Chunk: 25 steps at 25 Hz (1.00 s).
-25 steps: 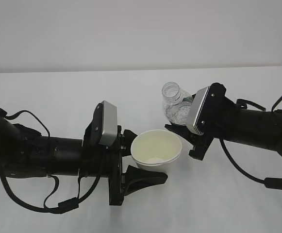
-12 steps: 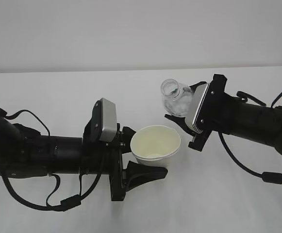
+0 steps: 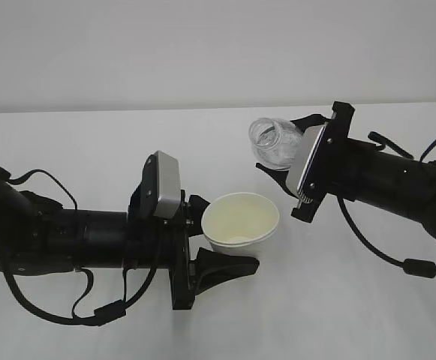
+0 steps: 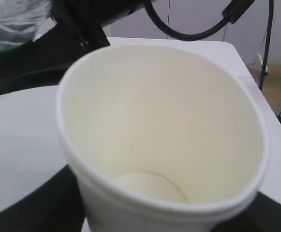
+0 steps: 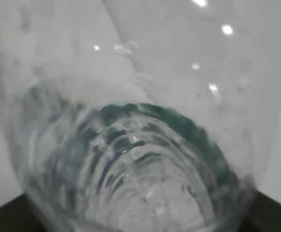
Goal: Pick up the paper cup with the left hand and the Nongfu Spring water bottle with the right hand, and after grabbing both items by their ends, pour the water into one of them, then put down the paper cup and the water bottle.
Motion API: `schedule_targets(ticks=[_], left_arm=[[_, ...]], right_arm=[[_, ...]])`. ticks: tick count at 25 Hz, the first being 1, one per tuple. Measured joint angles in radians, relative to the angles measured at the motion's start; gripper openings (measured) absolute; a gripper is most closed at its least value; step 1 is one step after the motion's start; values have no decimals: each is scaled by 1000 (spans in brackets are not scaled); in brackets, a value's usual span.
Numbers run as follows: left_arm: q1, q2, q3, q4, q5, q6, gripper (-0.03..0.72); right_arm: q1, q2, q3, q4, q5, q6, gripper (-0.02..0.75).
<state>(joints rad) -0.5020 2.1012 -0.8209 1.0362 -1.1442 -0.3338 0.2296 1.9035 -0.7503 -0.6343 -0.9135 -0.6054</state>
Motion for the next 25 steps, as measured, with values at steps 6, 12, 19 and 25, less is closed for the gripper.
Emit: schedule_targets(ticks=[6,12,19,25], left_arm=[[0,0,0,0,0,0,481],[0,0,0,0,0,0,480],[0,0,0,0,0,0,480],[0,0,0,0,0,0,480]], right_arm=[[0,2,0,2,0,-48,484],[0,2,0,5,0,-89,484],[0,2,0,5,0,-164,484],[0,2,0,5,0,-222,484]])
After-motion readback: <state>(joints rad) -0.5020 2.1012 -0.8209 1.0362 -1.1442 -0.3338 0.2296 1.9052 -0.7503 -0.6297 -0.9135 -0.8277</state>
